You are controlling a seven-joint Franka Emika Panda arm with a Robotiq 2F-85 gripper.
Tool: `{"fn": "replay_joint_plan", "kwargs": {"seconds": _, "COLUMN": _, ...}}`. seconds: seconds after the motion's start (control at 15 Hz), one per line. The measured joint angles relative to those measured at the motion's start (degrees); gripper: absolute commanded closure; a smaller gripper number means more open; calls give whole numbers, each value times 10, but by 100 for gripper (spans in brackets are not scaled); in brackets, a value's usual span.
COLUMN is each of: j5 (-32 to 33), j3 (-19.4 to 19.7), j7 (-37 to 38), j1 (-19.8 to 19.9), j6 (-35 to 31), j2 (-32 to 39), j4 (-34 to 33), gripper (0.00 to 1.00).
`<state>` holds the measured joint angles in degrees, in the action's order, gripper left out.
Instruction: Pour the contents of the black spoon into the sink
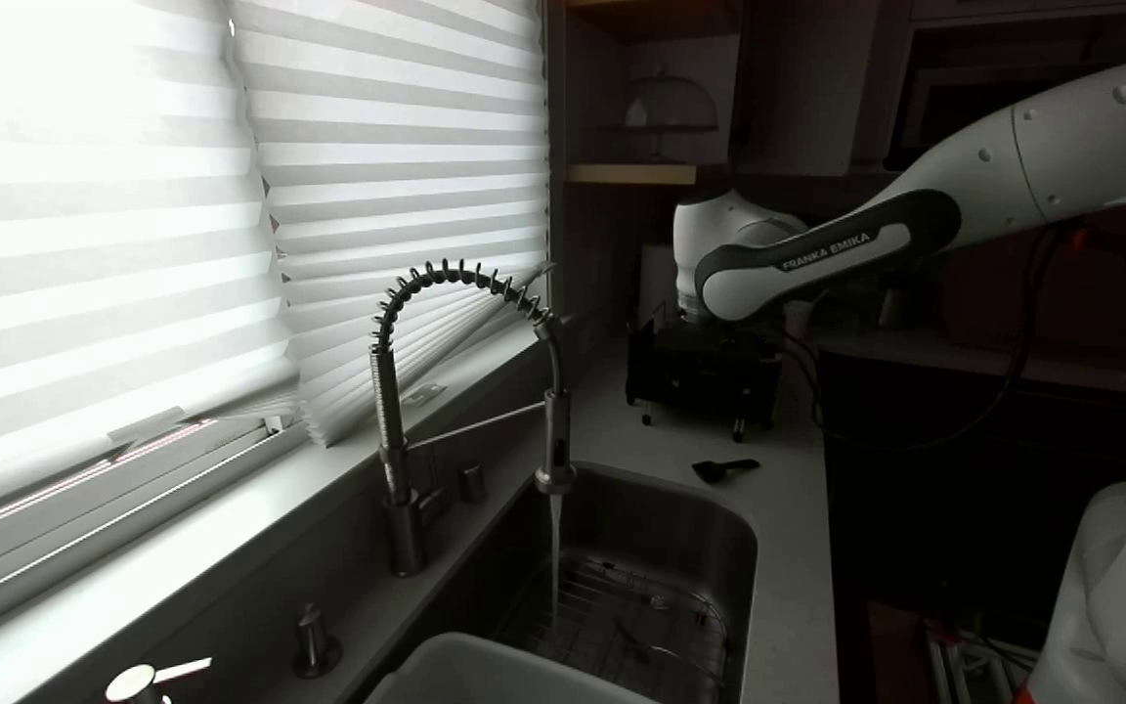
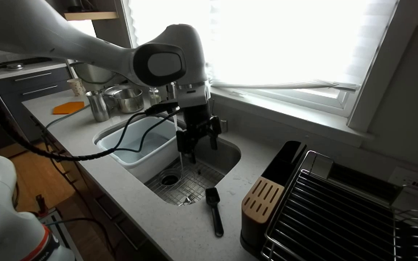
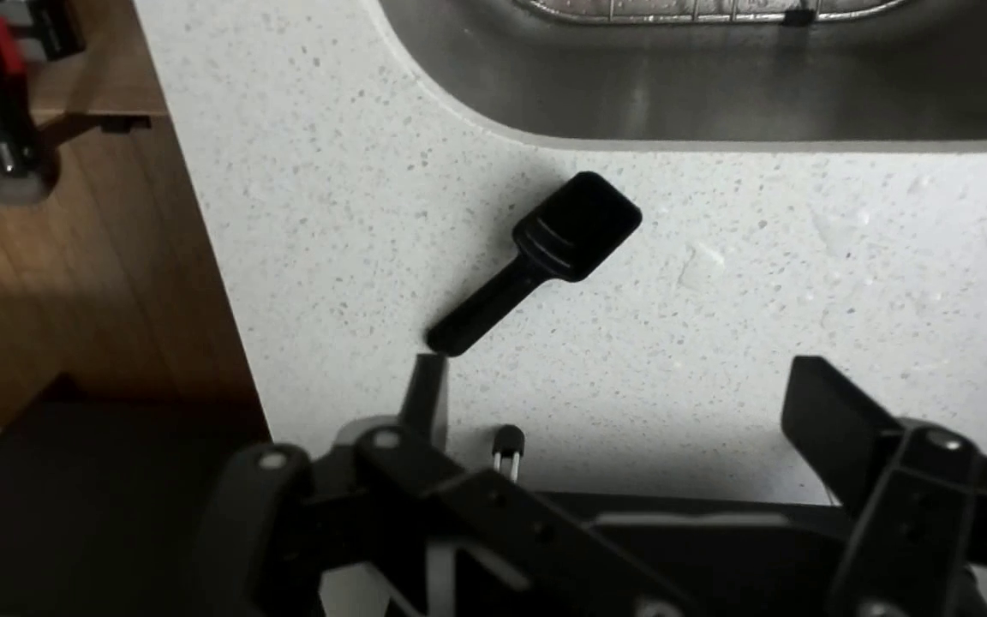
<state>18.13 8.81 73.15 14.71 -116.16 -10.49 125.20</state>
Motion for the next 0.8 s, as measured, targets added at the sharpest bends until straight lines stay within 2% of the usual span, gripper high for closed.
{"fn": "replay_joint_plan", "kwargs": {"seconds": 0.33, "j5": 65, "j3": -28, "j7": -97, "j1": -11, "j6": 75, "j2": -33, "j4": -34, "gripper": 0}}
{"fn": "replay_joint_plan", "kwargs": {"seconds": 0.6, "j5": 113, "j3": -41, "j7": -177, "j1": -16, "j6": 87, "j2": -57, "j4": -46, "gripper": 0}}
{"fn": "replay_joint_plan", "kwargs": {"seconds": 0.8, "j5": 125, "j3": -48, "j7": -220, "j1": -16, "j6": 88, "j2": -72, "j4": -55, "gripper": 0}}
